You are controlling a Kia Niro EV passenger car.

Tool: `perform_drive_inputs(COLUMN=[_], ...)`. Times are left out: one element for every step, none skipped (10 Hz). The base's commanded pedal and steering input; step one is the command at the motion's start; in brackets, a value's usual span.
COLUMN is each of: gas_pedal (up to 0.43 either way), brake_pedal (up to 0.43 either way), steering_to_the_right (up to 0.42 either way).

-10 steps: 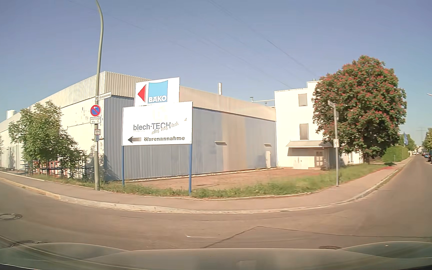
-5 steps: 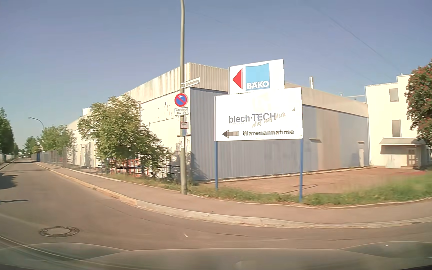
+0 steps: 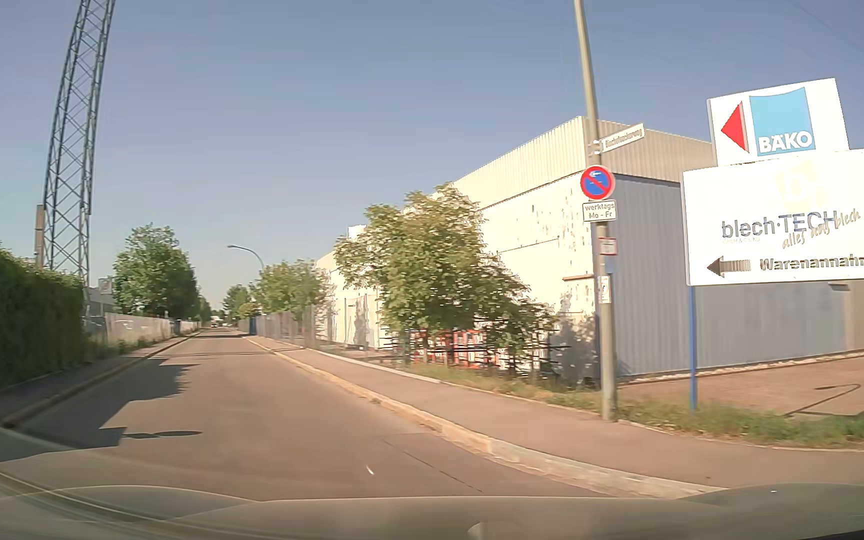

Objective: Follow the waypoints while adhering to traffic rules and regulations

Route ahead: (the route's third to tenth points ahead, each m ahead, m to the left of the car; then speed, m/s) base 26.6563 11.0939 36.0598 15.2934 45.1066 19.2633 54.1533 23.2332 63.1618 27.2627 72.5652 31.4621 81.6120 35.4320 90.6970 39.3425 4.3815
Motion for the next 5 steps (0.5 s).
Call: perform_drive_inputs(gas_pedal=[0.138, 0.098, 0.098, 0.098, 0.098], brake_pedal=[0.0, 0.0, 0.0, 0.0, 0.0], steering_to_the_right=[-0.57, -0.516, -0.46, -0.399, -0.349])
